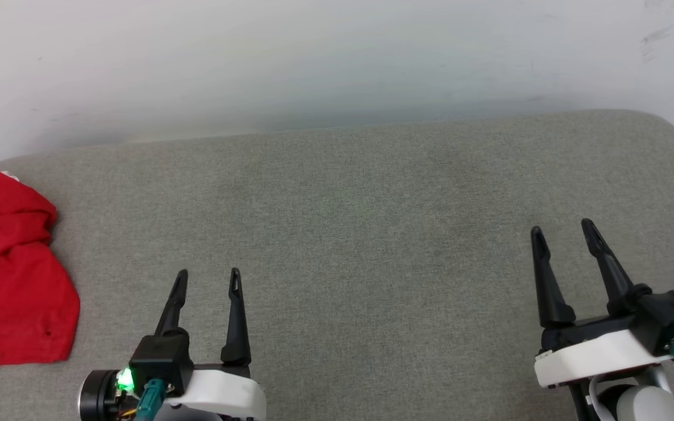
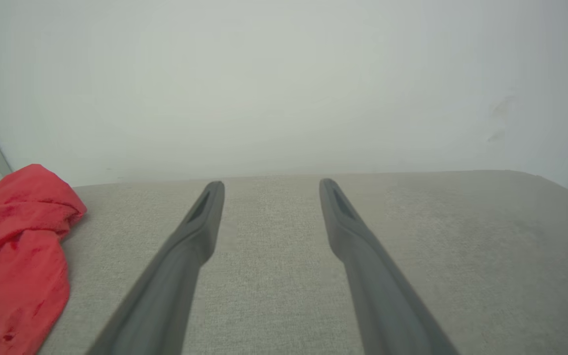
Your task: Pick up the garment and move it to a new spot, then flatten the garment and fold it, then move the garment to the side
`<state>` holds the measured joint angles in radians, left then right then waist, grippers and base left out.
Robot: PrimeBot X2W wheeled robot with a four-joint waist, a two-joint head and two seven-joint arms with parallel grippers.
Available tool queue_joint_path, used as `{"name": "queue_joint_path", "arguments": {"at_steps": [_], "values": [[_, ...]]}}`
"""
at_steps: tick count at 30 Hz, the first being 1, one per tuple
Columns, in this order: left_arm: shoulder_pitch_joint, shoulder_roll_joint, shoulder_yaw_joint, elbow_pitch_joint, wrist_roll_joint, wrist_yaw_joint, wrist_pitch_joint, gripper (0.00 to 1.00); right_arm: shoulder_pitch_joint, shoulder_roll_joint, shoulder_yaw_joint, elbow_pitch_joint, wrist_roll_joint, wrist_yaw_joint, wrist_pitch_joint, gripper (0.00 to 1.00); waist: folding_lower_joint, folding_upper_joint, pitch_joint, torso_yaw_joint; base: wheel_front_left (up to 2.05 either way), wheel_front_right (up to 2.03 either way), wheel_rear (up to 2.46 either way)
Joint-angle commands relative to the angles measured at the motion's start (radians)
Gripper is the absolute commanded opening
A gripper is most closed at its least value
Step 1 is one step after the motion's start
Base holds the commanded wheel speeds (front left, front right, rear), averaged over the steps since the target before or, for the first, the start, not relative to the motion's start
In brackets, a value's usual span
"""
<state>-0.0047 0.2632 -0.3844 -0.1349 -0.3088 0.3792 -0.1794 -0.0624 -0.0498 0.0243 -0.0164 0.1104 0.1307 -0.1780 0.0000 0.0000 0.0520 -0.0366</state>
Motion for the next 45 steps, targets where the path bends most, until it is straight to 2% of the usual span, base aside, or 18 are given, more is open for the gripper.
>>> {"name": "queue_joint_path", "arguments": {"at_steps": [1,5,8,13,20,28,35,45], "values": [[-0.012,0.014,-0.014,-0.008,0.022,0.022,-0.01,1.0,-0.02,-0.001,0.009,-0.016,-0.035,0.0,-0.01,1.0,0.0,0.0,0.0,-0.001,0.0,0.0,0.0],[-0.001,0.013,-0.032,-0.018,0.013,0.042,-0.019,1.0,-0.014,-0.001,0.011,-0.022,-0.033,0.0,-0.019,1.0,0.0,0.0,0.001,-0.002,0.0,0.0,0.0],[0.02,-0.007,-0.009,-0.028,-0.018,0.019,-0.025,1.0,-0.009,-0.001,0.011,-0.022,-0.019,0.0,-0.026,1.0,0.0,0.0,0.001,-0.002,0.0,0.0,0.0],[0.061,-0.056,0.064,-0.028,-0.042,-0.073,-0.036,1.0,0.005,-0.001,-0.004,-0.002,0.005,0.0,-0.037,1.0,0.0,0.0,-0.001,-0.003,0.0,0.0,0.0],[0.107,-0.142,0.195,0.007,-0.001,-0.245,-0.049,1.0,0.01,-0.001,-0.016,0.025,0.018,0.0,-0.052,1.0,0.0,0.0,0.001,-0.006,0.0,0.0,0.0],[0.13,-0.197,0.282,0.058,0.077,-0.375,-0.065,1.0,0.012,-0.001,-0.008,0.039,-0.027,0.0,-0.066,1.0,0.0,0.0,0.002,-0.012,0.0,0.0,0.0],[0.136,-0.21,0.305,0.061,0.158,-0.417,-0.078,1.0,0.013,-0.001,-0.003,0.044,-0.071,0.0,-0.079,1.0,0.0,0.0,0.002,-0.017,0.0,0.0,0.0],[0.139,-0.213,0.318,0.073,0.134,-0.433,-0.086,1.0,0.019,-0.001,0.011,0.038,-0.066,0.0,-0.088,1.0,0.0,0.0,0.003,-0.008,0.0,0.0,0.0]]}}
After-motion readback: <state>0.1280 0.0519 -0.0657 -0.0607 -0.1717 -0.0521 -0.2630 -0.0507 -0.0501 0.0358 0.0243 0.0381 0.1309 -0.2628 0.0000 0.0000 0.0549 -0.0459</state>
